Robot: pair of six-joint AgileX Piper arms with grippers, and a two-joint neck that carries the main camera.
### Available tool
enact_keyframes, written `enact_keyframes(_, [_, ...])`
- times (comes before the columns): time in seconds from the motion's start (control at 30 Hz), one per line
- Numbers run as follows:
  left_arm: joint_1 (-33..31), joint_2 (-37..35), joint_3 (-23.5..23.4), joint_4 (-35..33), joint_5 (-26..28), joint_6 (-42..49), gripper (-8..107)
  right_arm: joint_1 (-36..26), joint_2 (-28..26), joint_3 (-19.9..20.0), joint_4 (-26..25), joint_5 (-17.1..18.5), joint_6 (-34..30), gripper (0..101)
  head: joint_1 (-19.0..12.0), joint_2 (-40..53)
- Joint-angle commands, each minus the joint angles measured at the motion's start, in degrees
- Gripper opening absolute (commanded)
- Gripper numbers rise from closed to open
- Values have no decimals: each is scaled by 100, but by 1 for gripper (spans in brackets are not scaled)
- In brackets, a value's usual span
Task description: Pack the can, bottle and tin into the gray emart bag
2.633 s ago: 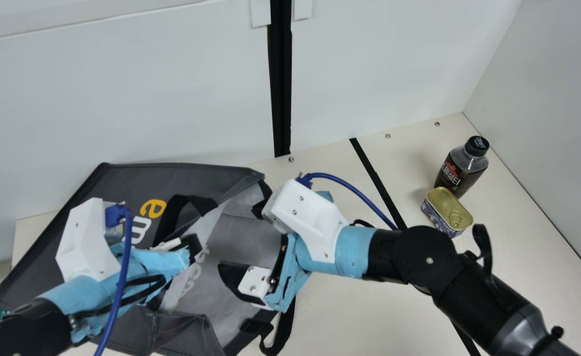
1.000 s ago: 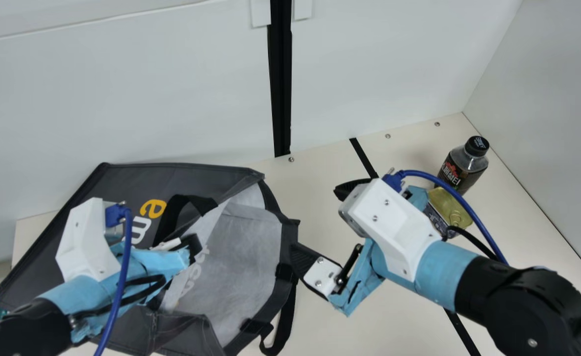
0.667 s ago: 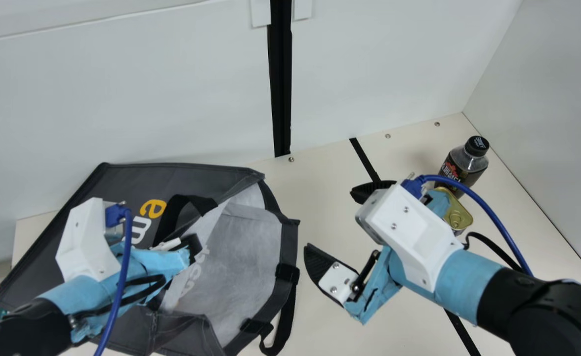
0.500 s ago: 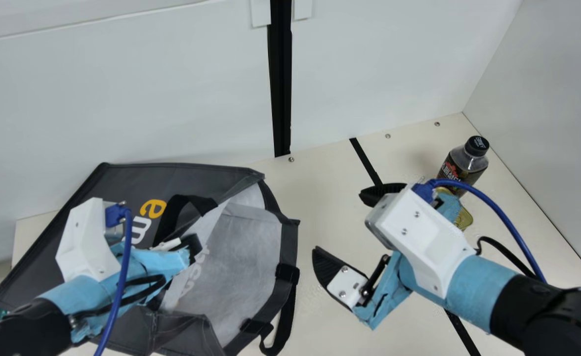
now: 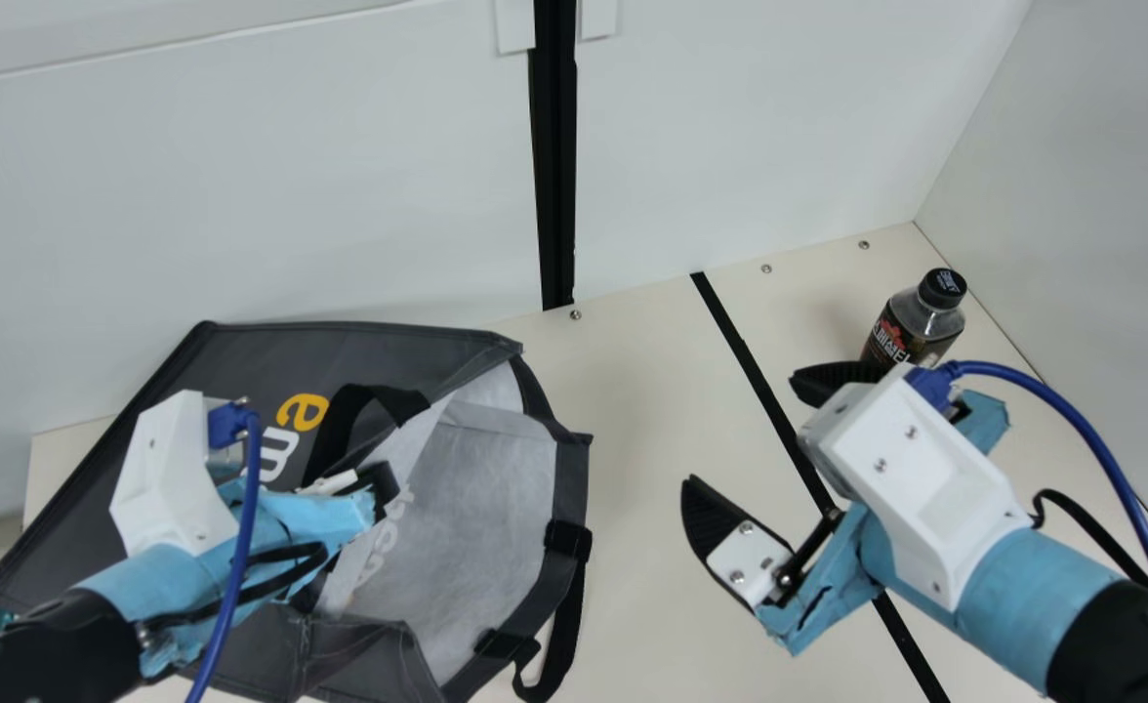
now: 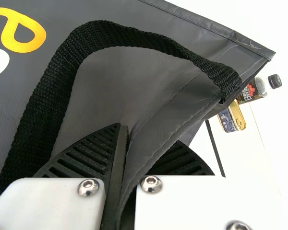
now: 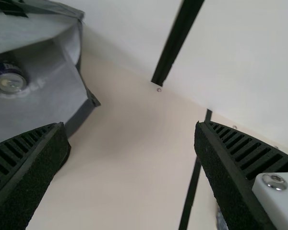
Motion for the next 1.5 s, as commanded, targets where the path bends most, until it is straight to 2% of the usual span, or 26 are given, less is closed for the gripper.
enact_keyframes(0.0, [0, 0, 0, 0, 0, 0, 10, -46, -30, -37, -227, 41, 126, 91, -130, -5])
enact_keyframes(0.2, [0, 0, 0, 0, 0, 0, 10, -155, -90, -212, -785, 267, 528, 91, -130, -5])
enact_keyframes(0.47, [0, 0, 0, 0, 0, 0, 10, -221, -67, -668, -1554, 711, 1133, 91, -130, -5])
enact_keyframes(0.87, [0, 0, 0, 0, 0, 0, 10, -48, 198, -1633, -2620, 1733, 2034, 91, -130, -5])
enact_keyframes(1.17, [0, 0, 0, 0, 0, 0, 10, 439, 494, -2333, -3406, 2447, 2616, 91, -130, -5])
enact_keyframes(1.47, [0, 0, 0, 0, 0, 0, 10, 410, 633, -2391, -3555, 2447, 2811, 91, -130, -5])
